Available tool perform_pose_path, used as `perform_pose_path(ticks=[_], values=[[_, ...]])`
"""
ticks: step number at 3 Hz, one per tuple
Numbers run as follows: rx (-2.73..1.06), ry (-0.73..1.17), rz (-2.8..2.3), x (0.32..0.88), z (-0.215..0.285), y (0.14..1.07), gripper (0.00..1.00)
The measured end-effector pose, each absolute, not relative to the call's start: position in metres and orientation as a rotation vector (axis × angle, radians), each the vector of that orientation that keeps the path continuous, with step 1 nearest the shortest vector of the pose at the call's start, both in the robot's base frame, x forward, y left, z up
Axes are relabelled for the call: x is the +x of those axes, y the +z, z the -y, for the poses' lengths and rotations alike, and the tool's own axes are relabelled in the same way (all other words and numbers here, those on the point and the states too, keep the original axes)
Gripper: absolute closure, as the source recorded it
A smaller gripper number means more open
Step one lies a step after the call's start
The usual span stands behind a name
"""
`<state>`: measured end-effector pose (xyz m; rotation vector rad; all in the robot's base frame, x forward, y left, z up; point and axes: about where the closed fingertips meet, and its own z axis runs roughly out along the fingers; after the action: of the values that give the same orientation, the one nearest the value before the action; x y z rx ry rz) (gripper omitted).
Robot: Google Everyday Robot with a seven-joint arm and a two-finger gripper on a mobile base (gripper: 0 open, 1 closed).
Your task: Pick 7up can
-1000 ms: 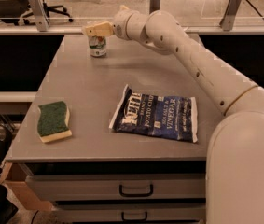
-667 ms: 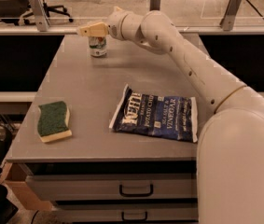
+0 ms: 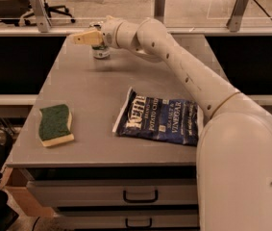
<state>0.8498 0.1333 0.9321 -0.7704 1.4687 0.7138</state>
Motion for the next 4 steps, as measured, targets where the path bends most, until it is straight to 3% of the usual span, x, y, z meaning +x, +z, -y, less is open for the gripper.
perform_pose_path(ticks=[1, 4], values=[[-0.755, 0.754, -1.471, 0.8469, -0.1487, 0.9232, 0.18], [-0.764, 0.763, -1.469, 0.8449, -0.1572, 0.9223, 0.88]])
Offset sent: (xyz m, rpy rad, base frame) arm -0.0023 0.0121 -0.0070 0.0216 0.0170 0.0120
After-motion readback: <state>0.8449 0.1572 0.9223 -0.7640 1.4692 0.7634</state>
